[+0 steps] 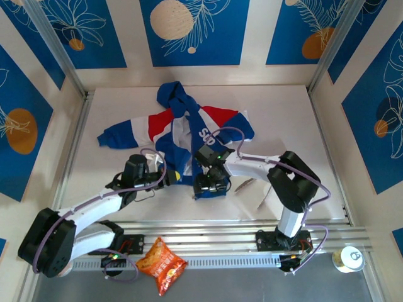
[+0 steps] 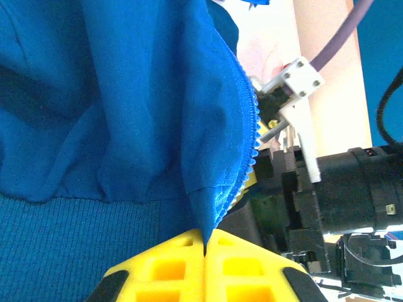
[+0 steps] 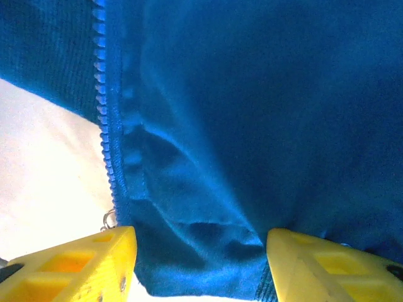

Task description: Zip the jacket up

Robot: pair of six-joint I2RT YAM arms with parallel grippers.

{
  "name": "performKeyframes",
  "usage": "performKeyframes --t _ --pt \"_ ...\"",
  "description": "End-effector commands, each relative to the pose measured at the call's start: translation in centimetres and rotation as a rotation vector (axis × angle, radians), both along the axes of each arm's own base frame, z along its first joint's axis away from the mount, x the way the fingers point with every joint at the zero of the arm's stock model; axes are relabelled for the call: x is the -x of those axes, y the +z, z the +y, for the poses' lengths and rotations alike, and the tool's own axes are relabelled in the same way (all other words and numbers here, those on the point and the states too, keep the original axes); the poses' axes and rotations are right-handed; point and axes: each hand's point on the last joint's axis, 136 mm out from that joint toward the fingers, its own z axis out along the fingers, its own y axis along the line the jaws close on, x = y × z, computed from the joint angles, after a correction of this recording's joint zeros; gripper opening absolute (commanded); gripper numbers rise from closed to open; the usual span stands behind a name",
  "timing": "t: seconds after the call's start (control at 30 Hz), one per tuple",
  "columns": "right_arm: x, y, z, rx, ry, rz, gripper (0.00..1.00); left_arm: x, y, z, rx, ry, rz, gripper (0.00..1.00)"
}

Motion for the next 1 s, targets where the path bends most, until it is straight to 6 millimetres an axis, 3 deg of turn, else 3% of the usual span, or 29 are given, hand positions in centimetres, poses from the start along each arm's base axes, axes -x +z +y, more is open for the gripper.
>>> performKeyframes --t 0.0,0.13,0.3,0.4,0.47,0.7,0.97 --pt "0.8 -0.9 0.4 0.046 0.007 0.037 0.58 -0.2 0.6 -0.2 -0.004 0.0 -0.028 0.0" --pt "2.1 -2.5 0.1 0.101 0.025 0.086 0.55 0.1 0.2 0.1 -0.012 0.009 -0.02 0.0" --pt "3.0 -3.7 -0.3 0.134 0.036 0.115 0.27 0.4 -0.1 0.4 -0.022 0.01 -0.017 0.0" --pt "2.9 -3.3 -0.4 0.126 0.043 0.093 0.07 0.6 -0.3 0.5 -0.029 0.008 -0.014 0.0" --pt "2.5 -2.5 -0.3 0.092 0.05 0.054 0.0 0.7 -0.2 0.5 -0.026 0.004 -0.013 0.0" --pt "0.6 2.5 0.1 -0.023 0.071 -0.118 0.0 1.0 0.3 1.0 -0.025 0.014 -0.042 0.0" --pt "-0.8 5.7 -0.6 -0.117 0.036 -0.197 0.0 0.7 1.2 0.7 0.006 0.019 -0.061 0.0"
